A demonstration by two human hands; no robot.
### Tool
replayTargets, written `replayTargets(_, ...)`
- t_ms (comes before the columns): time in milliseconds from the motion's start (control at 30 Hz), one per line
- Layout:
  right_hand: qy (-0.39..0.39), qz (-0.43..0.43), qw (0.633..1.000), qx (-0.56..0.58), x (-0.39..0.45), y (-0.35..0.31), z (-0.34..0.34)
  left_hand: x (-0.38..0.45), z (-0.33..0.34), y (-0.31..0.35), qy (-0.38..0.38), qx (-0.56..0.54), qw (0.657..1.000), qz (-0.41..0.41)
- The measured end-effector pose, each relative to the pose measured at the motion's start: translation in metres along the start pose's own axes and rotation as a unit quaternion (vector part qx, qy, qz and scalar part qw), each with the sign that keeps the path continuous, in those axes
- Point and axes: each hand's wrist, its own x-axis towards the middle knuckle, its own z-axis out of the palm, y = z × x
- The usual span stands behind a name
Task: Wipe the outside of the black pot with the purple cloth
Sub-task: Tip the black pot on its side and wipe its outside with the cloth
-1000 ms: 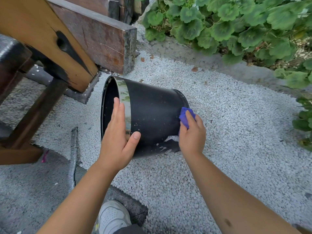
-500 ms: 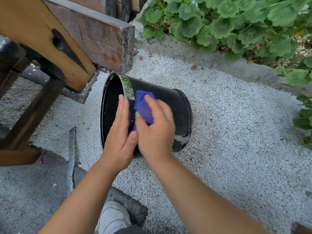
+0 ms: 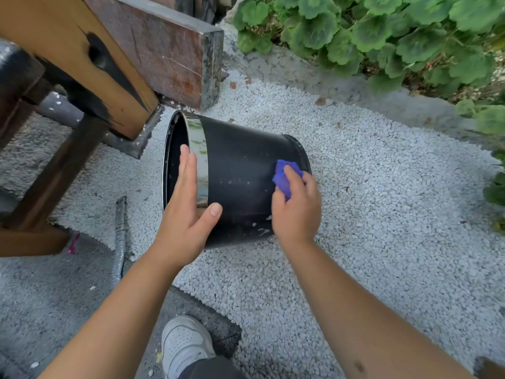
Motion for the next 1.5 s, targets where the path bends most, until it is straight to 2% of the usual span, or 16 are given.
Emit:
replayTargets(100, 0.005, 0.052, 0.999, 0.012, 0.013, 0.020, -0.002, -0.002, -0.006, -0.001, -0.020, -0.031, 0.999, -0.014)
replayTargets(200, 0.004, 0.061, 0.998, 0.021, 0.019, 0.027, -0.003, -0.016, -0.007, -0.009, 0.004, -0.052, 0.999, 0.003)
replayTargets(267, 0.002, 0.075, 0.997, 0.034, 0.020, 0.029, -0.003, -0.031, -0.002, -0.012, -0.007, -0.048, 0.999, -0.025)
replayTargets(367, -0.040, 0.132, 0.985, 0.108, 0.026, 0.028, -0.010, -0.041, 0.006, -0.005, -0.014, -0.049, 0.996, -0.069)
replayTargets(467, -0.079, 0.143, 0.976, 0.144, 0.039, 0.026, -0.023, -0.032, 0.004, 0.006, -0.013, -0.034, 0.997, -0.068)
replayTargets(600, -0.084, 0.146, 0.978, 0.122, 0.054, 0.020, -0.040, -0.013, -0.007, 0.026, 0.000, -0.044, 0.997, -0.063)
replayTargets(733, -0.172, 0.117, 0.976, 0.064, 0.064, 0.006, -0.041, 0.003, -0.019, 0.025, -0.003, -0.062, 0.988, -0.139)
replayTargets(833, -0.174, 0.117, 0.976, 0.050, 0.067, -0.003, -0.039, -0.002, -0.021, 0.024, 0.030, 0.004, 0.995, -0.099)
replayTargets(933, -0.138, 0.126, 0.981, 0.050, 0.060, -0.006, -0.045, -0.007, -0.015, 0.029, 0.023, 0.023, 0.998, -0.053)
replayTargets(1067, -0.081, 0.034, 0.995, 0.052, 0.050, -0.033, -0.056, -0.002, -0.010, 0.030, 0.041, 0.018, 0.998, -0.040)
replayTargets(1200, -0.112, -0.043, 0.989, 0.085, 0.029, -0.090, -0.052, 0.008, -0.011, 0.027, 0.058, -0.037, 0.996, -0.056)
replayTargets(1333, -0.139, -0.155, 0.977, 0.035, -0.019, -0.125, -0.041, 0.020, -0.011, 0.027, 0.061, -0.122, 0.986, -0.100)
replayTargets(1400, -0.152, -0.157, 0.976, 0.019, -0.031, -0.122, -0.036, 0.020, -0.011, 0.029, 0.060, -0.089, 0.990, -0.095)
replayTargets(1500, -0.125, -0.172, 0.977, 0.004, -0.027, -0.113, -0.033, 0.020, -0.008, 0.033, 0.059, -0.065, 0.992, -0.091)
